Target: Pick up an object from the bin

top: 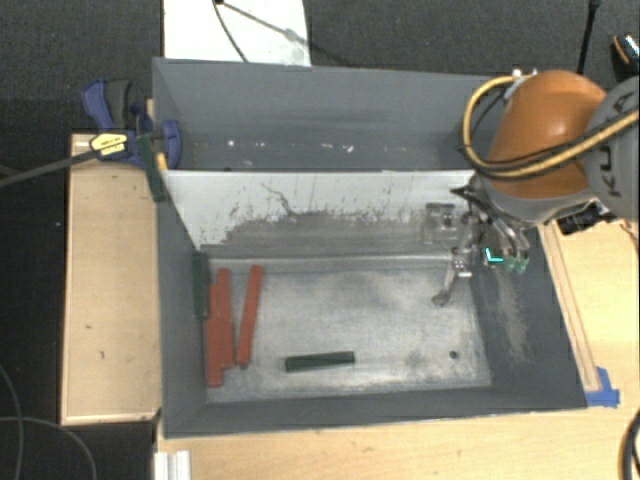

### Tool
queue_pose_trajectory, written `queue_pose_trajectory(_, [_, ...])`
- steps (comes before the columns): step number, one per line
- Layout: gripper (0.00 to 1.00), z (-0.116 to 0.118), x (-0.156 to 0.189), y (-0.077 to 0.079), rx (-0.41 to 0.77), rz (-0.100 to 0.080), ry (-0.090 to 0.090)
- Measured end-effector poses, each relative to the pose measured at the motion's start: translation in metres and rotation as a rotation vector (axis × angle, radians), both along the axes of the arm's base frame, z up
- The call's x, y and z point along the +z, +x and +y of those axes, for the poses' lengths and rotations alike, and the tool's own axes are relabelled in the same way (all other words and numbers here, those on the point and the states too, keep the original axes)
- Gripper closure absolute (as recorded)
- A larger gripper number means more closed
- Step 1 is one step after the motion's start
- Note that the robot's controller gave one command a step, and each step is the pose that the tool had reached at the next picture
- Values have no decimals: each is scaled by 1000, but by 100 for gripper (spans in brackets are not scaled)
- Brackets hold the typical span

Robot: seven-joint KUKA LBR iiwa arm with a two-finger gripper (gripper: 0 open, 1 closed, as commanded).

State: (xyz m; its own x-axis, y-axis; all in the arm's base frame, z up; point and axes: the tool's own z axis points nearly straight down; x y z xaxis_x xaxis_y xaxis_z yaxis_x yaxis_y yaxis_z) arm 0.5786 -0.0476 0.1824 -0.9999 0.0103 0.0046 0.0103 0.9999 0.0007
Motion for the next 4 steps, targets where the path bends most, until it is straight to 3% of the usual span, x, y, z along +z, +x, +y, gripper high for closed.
queue_pose_trajectory(1, [0,125,-58,-25,-38,-1,4])
queue_pose_trajectory(2, [0,144,-112,-100,2,0,0])
queue_pose_trajectory(3, [100,142,-110,-96,-1,-7,0])
queue_pose_trajectory(4, [100,146,32,-74,-13,-16,2])
